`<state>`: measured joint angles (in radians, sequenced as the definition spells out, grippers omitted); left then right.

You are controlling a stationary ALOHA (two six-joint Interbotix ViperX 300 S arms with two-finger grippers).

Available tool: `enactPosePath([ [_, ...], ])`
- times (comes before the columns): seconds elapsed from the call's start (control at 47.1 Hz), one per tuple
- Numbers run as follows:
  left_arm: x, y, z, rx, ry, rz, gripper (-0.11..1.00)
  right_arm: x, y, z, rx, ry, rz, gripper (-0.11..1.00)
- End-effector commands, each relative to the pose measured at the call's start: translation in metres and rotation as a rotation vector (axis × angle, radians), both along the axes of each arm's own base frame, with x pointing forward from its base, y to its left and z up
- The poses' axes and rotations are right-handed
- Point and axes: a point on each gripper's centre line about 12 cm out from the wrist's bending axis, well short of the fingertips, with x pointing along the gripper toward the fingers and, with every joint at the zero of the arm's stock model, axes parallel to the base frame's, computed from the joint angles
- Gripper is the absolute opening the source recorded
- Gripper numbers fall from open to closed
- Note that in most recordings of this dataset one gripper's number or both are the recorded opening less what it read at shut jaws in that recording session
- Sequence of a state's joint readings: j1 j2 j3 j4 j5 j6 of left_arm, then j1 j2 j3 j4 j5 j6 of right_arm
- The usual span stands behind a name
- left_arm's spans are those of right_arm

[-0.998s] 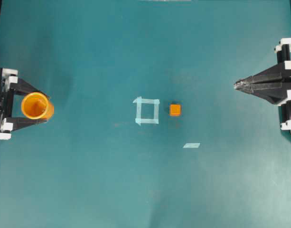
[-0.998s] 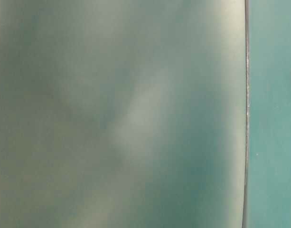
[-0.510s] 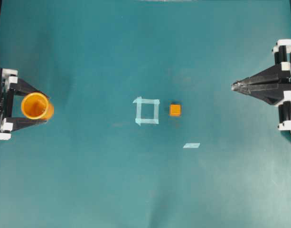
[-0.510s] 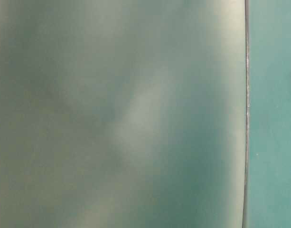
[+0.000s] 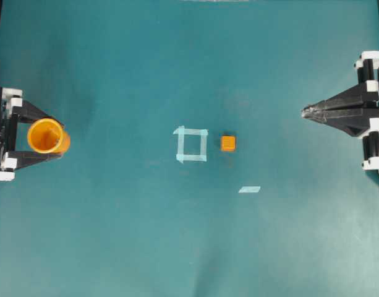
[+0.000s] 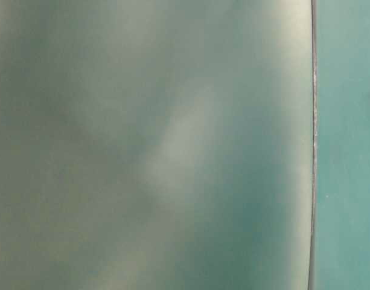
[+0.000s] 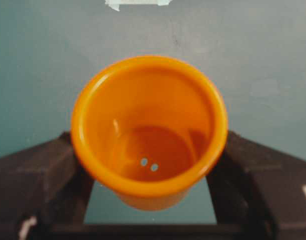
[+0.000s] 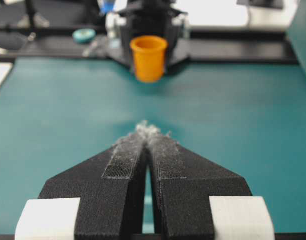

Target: Move the cup to the left with left arm.

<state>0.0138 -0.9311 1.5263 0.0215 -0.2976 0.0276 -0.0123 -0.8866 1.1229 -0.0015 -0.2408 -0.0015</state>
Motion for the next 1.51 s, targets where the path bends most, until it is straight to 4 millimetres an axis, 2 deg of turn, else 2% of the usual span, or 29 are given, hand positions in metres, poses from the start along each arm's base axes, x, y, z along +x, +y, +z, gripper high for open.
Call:
enactPosePath([
  [0.0,0.0022,0.0008,0.0035,-0.003,-0.012,0.006,0.63,0.0021,-0.0004,0.0101,0.001,-0.028,-0.002,0.0],
  [1.487,0.0022,0.0006,0.0035,-0.005,-0.012,0.006,0.63,0.0019,-0.0001,0.0087,0.004,-0.014,-0.001,0.0],
])
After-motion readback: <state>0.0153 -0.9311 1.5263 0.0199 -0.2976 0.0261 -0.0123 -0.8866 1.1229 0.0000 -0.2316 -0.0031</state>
